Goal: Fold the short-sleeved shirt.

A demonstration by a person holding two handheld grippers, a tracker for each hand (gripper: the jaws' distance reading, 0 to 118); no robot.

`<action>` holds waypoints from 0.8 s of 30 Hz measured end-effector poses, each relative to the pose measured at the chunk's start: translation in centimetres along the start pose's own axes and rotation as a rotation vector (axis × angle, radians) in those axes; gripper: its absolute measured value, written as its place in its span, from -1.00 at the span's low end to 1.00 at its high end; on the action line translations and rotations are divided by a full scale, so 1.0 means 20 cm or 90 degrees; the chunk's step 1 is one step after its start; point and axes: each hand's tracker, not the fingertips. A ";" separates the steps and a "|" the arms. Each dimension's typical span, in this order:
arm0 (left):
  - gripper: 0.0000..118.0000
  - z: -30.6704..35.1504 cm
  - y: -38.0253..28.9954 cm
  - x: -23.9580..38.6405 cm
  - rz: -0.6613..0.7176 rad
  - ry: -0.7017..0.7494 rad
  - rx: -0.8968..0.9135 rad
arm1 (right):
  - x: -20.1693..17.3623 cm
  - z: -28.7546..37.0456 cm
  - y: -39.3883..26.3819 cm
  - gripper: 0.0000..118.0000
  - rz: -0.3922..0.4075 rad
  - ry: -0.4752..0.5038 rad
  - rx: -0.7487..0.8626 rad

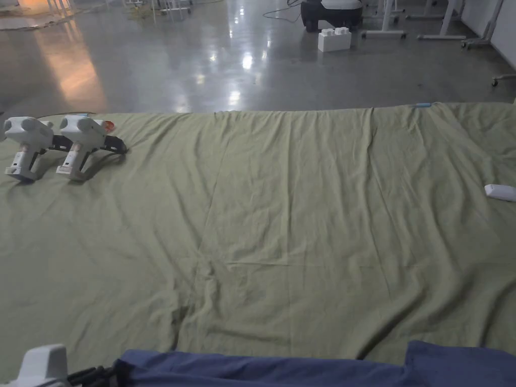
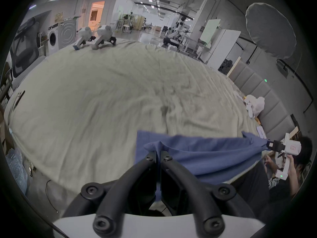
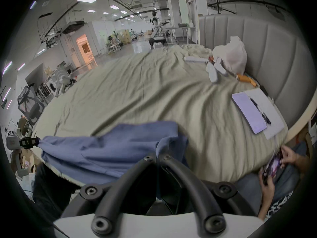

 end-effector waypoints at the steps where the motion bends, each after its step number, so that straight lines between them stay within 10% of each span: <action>1: -1.00 -0.01 -0.04 0.00 0.004 0.008 -0.007 | 0.00 -0.02 -0.03 -1.00 -0.004 -0.004 -0.017; 7: -0.95 -0.14 -0.18 -0.10 0.023 0.019 -0.040 | -0.02 -0.12 -0.13 -1.00 0.010 -0.025 -0.042; 9: -0.46 -0.14 -0.20 -0.12 0.039 0.018 -0.034 | 0.00 -0.15 -0.13 -0.93 0.003 -0.022 -0.043; 12: 0.32 -0.11 -0.19 -0.13 0.036 0.044 -0.024 | -0.01 -0.15 -0.13 0.09 0.011 -0.034 -0.039; 24: 0.32 0.57 0.08 0.51 -0.214 0.108 0.399 | -0.37 0.34 0.11 0.13 0.111 0.008 0.276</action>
